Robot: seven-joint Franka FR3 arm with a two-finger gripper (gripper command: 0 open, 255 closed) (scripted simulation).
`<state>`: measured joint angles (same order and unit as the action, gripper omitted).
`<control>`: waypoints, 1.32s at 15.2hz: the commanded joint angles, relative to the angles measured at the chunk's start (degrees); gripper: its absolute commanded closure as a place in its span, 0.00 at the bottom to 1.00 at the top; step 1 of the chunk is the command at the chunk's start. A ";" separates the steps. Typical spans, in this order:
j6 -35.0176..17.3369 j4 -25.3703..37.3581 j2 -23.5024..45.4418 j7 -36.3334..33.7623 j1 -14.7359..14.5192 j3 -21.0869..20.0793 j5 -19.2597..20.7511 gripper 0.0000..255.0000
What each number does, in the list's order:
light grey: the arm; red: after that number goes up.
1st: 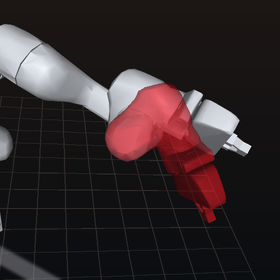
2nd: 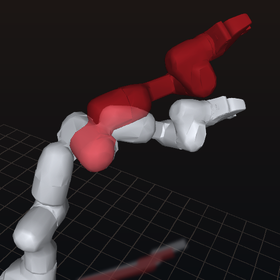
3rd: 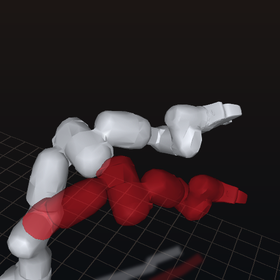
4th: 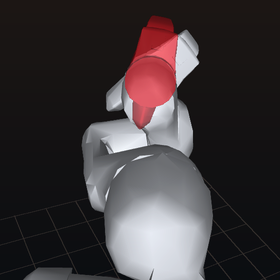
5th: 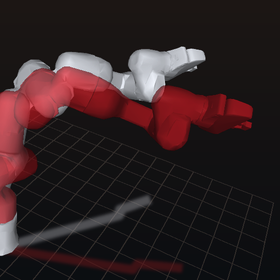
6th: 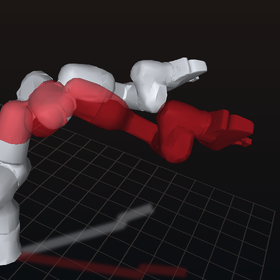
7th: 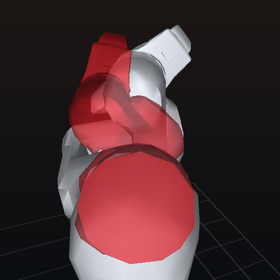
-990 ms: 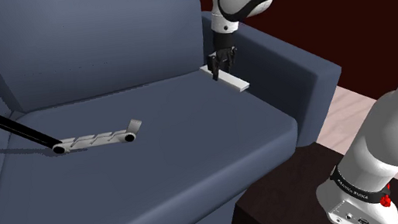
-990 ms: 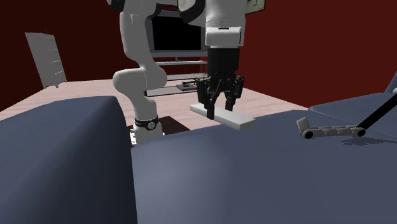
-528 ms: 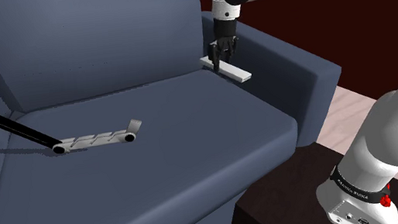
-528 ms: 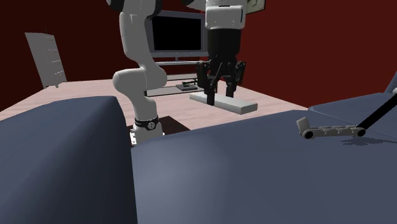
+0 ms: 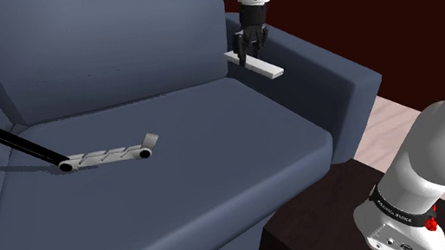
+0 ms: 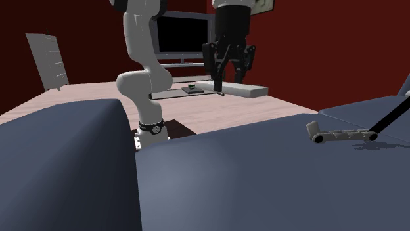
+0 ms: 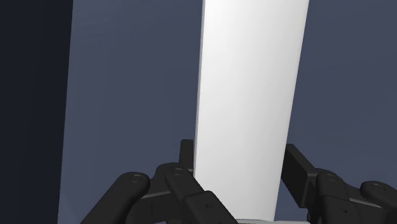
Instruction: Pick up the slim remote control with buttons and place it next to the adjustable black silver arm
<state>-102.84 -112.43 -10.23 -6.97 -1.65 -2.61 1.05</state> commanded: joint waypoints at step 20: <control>6.40 13.79 7.90 -20.92 -8.94 -12.07 -0.02 1.00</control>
<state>-96.93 -100.06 -3.30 -26.12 -9.85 -13.78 0.84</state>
